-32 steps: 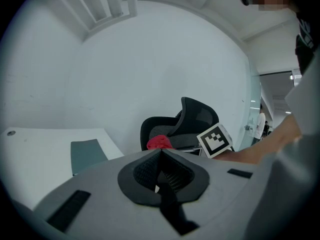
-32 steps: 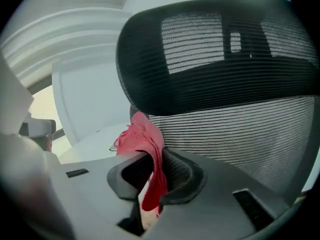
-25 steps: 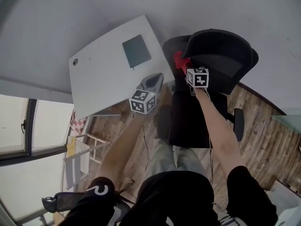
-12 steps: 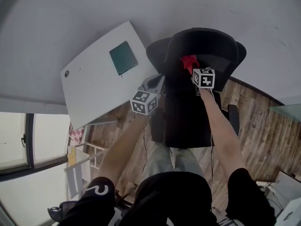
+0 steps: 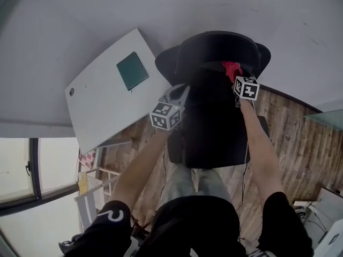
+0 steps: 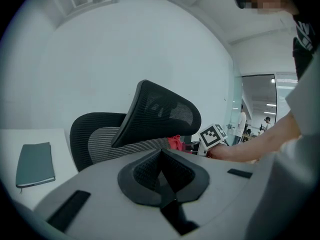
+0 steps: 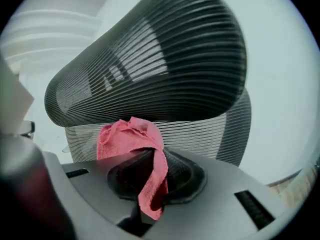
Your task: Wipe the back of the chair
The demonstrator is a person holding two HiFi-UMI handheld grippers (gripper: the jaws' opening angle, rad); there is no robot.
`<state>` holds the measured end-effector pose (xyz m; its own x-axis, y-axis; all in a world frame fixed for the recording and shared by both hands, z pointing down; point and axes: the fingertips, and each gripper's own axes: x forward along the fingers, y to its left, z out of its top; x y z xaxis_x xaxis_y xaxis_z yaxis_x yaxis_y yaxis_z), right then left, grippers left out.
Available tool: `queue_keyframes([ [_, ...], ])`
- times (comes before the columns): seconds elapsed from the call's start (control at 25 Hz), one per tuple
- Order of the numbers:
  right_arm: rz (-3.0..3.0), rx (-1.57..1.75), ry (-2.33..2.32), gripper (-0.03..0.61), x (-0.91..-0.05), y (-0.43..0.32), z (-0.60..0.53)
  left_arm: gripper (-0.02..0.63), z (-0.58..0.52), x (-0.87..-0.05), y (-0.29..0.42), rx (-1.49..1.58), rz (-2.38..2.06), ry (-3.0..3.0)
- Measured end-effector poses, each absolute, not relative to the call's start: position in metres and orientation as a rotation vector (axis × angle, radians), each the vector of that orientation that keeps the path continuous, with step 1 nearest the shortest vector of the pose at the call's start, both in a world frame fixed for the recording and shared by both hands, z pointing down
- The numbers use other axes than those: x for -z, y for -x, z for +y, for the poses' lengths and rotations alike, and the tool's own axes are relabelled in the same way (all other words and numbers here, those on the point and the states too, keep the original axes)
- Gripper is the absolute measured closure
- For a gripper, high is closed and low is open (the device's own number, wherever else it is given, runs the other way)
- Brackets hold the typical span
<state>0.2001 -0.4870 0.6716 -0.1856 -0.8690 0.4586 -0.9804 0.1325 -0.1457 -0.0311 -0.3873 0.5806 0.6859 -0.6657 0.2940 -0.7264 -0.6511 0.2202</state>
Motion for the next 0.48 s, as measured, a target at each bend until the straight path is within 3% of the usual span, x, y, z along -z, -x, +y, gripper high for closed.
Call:
queue_keyframes([
  [0.48,-1.902,-0.655,-2.081,0.511,-0.668,-0.332,-0.466,0.589,-0.380,-0.579,0.002,-0.281,-1.032,-2.613],
])
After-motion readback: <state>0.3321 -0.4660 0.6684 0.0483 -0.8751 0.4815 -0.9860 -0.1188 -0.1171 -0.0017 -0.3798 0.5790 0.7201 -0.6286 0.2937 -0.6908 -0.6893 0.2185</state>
